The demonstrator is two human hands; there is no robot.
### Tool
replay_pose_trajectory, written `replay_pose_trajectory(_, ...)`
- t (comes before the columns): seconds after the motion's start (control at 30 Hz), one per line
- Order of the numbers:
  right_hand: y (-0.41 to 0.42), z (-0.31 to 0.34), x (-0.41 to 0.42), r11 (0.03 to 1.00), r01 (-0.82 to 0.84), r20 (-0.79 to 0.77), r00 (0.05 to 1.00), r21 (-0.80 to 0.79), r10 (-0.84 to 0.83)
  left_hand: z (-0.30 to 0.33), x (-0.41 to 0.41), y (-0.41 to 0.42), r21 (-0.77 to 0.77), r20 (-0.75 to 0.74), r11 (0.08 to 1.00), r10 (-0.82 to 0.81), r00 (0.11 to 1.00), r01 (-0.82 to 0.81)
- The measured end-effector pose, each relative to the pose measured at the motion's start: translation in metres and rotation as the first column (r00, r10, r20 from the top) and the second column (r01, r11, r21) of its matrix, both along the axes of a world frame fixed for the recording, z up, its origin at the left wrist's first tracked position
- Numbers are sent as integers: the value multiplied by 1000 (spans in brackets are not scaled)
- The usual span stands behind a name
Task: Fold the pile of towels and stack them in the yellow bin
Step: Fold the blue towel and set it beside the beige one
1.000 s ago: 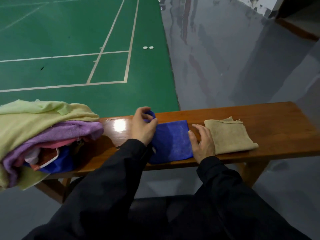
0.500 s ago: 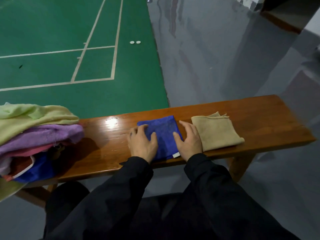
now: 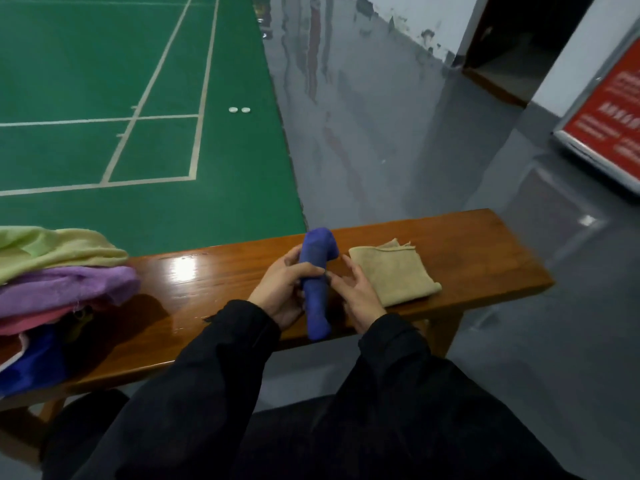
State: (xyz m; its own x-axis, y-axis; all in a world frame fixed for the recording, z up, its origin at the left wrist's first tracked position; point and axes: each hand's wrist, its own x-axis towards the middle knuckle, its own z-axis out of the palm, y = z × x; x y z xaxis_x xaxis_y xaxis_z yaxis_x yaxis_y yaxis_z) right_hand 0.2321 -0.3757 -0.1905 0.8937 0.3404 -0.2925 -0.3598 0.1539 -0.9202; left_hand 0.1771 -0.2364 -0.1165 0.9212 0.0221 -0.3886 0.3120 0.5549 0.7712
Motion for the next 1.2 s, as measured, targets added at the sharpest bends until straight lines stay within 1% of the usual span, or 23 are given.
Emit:
replay_pose_trajectory(0.07,-19,8,-1,981,-26,-131,990,193,52,15,7,-15,-39,70,999,-29,997,32)
replay_pose_trajectory(0.17,-48,21,-5,925,-18,-258,958,380,125,27,16,-37,-92,129,991,-84,988,96)
replay_pose_trajectory(0.23,-66,23,-3,876,34,-253,962,480,101,31,22,-49,-119,141,988,-86,986,103)
replay_pose_trajectory(0.27,-74,27,0,876,41,-185,981,480,55,32,25,-54,-128,139,987,-77,987,95)
replay_pose_trajectory(0.33,-91,36,13,915,58,-16,998,400,-56,29,33,-59,-165,130,984,-52,990,73)
replay_pose_trajectory(0.43,-115,60,43,980,150,119,979,134,-166,22,49,-65,-202,112,978,-21,993,43)
replay_pose_trajectory(0.5,-127,69,65,972,226,224,952,-63,-206,14,63,-72,-184,81,983,-1,997,16)
replay_pose_trajectory(0.53,-130,69,76,952,248,265,944,-178,-196,8,68,-76,-130,44,992,12,999,-7)
replay_pose_trajectory(0.57,-133,67,84,913,251,286,945,-321,-159,-2,72,-79,-16,0,999,30,1000,-30)
replay_pose_trajectory(0.6,-135,61,90,836,242,303,948,-492,-96,-14,75,-82,200,-35,979,49,998,-41)
replay_pose_trajectory(0.63,-138,54,92,711,234,323,946,-663,-10,-28,76,-84,464,-50,886,40,998,-12)
replay_pose_trajectory(0.67,-140,43,94,561,255,363,928,-788,88,-42,76,-86,675,-52,737,-8,999,41)
replay_pose_trajectory(0.7,-139,34,94,442,309,426,883,-842,195,-54,74,-89,799,-55,595,-75,996,89)
replay_pose_trajectory(0.73,-137,23,92,381,349,475,822,-856,315,-61,70,-92,861,-65,494,-129,989,121)
replay_pose_trajectory(0.77,-135,13,91,340,332,461,772,-880,438,-69,68,-95,888,-67,441,-154,986,130)
replay_pose_trajectory(0.8,-131,2,89,283,273,388,745,-919,543,-73,67,-99,893,-59,433,-154,986,121)
replay_pose_trajectory(0.83,-127,-8,85,210,199,287,736,-957,613,-74,66,-102,884,-39,456,-138,990,99)
replay_pose_trajectory(0.87,-125,-17,81,151,150,212,728,-977,652,-74,67,-103,858,-20,507,-119,993,78)
replay_pose_trajectory(0.9,-124,-22,78,120,147,189,714,-982,674,-74,68,-104,827,-6,558,-109,994,66)
replay_pose_trajectory(1.0,-125,-27,74,97,227,226,654,-969,722,-72,72,-100,754,-16,650,-123,992,93)
replay_pose_trajectory(1.1,-124,-20,76,67,224,201,657,-972,727,-72,68,-91,744,-42,655,-152,988,132)
replay_pose_trajectory(1.17,-116,-9,74,116,266,266,646,-957,716,-68,63,-83,755,-60,640,-149,987,143)
replay_pose_trajectory(1.2,-109,-2,71,168,305,330,623,-938,710,-63,59,-79,762,-66,634,-126,990,132)
